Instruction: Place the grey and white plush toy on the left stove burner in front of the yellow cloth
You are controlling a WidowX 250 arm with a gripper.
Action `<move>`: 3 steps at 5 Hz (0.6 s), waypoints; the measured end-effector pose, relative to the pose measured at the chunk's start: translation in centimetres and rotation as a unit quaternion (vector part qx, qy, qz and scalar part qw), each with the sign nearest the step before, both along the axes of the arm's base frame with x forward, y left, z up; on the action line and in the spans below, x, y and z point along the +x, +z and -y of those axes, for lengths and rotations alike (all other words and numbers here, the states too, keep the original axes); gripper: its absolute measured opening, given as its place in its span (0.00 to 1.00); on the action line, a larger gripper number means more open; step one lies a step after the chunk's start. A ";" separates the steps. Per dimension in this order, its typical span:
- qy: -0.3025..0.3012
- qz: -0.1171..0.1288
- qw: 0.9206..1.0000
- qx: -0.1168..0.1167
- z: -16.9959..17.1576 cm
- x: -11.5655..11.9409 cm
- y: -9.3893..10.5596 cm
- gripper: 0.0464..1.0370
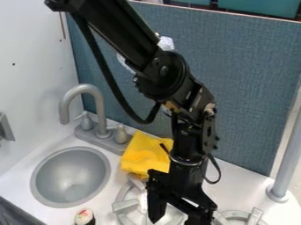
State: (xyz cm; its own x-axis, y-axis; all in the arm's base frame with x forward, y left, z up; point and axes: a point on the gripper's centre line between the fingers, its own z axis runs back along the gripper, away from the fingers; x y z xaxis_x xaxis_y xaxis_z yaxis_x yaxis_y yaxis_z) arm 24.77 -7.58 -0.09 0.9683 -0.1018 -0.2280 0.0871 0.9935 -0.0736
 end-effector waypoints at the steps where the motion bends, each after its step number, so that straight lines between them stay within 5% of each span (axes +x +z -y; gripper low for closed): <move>1: 0.003 -0.014 1.000 0.004 -0.1 -0.4 -0.7 0.97; 3: -0.011 0.027 0.999 -0.011 4.7 1.9 0.4 0.97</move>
State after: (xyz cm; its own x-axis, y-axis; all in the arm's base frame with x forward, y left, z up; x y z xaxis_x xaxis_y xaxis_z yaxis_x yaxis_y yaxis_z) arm 26.64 -12.26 0.35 0.9766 -0.1285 -0.1722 0.1143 0.9894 -0.0898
